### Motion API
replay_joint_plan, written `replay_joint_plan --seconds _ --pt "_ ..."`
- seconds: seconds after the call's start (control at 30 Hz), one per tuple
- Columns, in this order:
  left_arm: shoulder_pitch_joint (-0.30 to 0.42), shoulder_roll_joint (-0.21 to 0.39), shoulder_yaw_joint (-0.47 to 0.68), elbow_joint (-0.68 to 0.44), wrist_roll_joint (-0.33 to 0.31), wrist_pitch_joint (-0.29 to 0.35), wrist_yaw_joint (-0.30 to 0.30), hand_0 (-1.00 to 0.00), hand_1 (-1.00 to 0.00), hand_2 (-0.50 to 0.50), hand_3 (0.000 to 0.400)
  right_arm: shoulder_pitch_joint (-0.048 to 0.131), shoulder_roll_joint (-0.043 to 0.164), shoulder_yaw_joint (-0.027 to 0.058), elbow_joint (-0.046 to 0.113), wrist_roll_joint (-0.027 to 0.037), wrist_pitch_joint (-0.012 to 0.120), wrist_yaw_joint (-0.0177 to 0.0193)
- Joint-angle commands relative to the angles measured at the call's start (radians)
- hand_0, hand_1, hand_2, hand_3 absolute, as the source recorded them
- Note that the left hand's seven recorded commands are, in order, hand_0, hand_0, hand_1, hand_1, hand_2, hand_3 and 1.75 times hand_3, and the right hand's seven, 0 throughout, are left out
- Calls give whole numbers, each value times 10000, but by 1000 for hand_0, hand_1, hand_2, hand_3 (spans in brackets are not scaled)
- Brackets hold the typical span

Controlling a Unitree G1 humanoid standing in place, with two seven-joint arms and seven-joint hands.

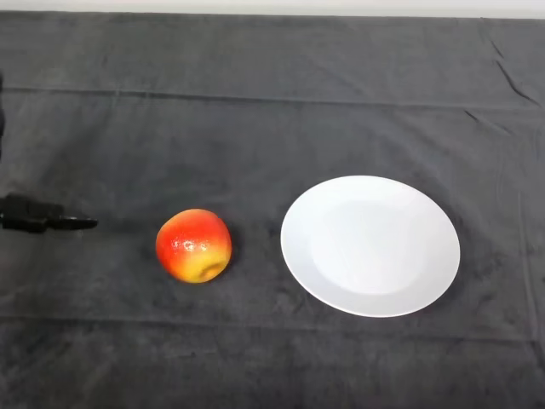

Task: Move the apple to the plate

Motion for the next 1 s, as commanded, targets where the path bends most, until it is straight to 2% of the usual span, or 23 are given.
replay_joint_plan --seconds 0.03,0.47,0.77,1.0 --pt "522 147 -328 -605 320 7 -210 0 0 0 0 154 -219 -52 -201 116 36 -31" --pt "1570 6 -1019 -2540 581 220 -948 0 0 0 0 167 -194 -39 -254 108 39 -55" --pt "1806 -41 -1554 -2993 939 333 -1325 0 0 0 0 176 -179 -31 -289 104 41 -73" --pt "1768 -257 -1993 -3060 1316 420 -1322 0 0 0 0 181 -169 -27 -309 102 44 -85"
